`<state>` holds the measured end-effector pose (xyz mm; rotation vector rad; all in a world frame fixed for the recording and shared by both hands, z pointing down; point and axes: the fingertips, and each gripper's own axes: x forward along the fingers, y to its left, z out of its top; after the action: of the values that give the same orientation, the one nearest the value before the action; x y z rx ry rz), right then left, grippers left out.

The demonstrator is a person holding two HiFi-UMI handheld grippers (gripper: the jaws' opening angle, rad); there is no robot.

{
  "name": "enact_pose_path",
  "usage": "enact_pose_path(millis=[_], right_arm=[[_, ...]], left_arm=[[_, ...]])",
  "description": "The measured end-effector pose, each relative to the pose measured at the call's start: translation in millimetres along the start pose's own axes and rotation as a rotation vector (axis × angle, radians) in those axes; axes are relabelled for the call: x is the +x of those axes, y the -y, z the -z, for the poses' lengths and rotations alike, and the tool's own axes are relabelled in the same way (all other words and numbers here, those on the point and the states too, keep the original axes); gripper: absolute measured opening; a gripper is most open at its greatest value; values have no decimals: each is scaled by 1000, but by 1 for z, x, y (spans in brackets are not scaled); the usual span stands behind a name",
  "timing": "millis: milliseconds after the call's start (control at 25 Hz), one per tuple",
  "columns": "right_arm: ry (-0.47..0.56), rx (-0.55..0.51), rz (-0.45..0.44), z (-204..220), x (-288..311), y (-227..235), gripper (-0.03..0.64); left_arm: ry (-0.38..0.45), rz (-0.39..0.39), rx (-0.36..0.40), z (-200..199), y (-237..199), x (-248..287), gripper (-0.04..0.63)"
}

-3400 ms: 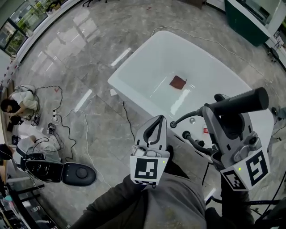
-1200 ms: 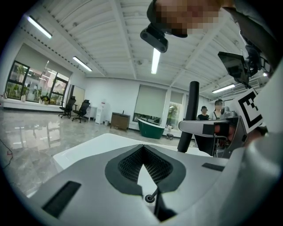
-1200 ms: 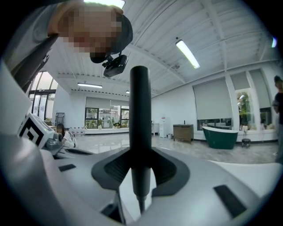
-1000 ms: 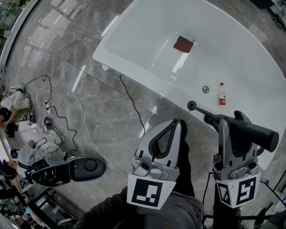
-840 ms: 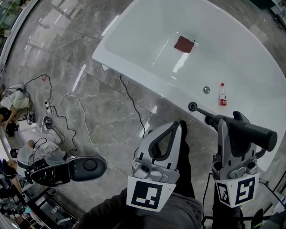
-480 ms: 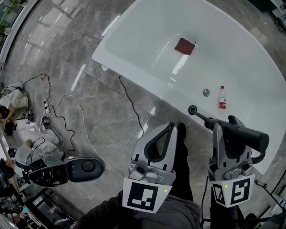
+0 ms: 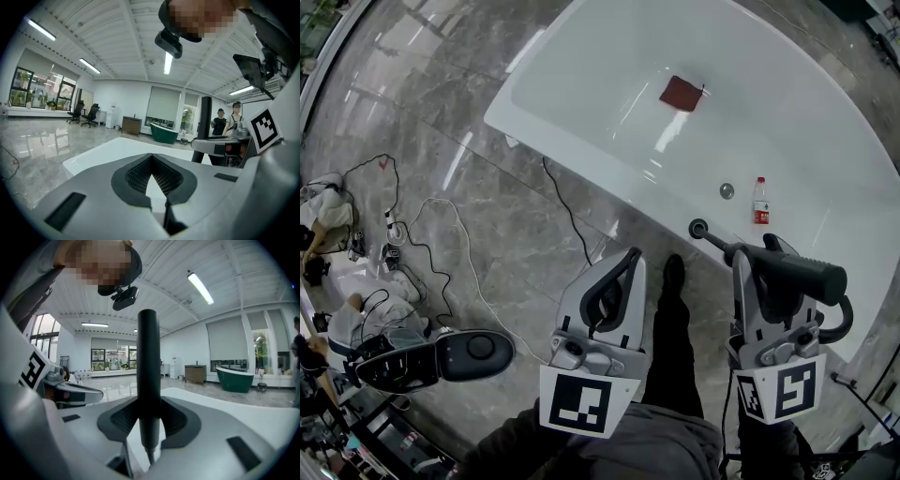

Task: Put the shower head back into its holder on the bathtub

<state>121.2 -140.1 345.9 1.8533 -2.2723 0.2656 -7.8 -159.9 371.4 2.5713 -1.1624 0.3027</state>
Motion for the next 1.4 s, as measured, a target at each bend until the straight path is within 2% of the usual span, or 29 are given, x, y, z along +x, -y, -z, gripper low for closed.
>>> enact_pose_path(millis=[440, 880, 1400], right_arm=[[-21, 3, -20, 21, 16, -1, 140], [-50, 22, 2, 46, 19, 10, 140], [-20, 18, -8, 66, 33, 16, 140]], left_arm=[[-10, -5, 2, 9, -4, 9, 3], [-32, 12, 4, 22, 0, 18, 3], [-63, -3, -19, 52, -12, 20, 3]])
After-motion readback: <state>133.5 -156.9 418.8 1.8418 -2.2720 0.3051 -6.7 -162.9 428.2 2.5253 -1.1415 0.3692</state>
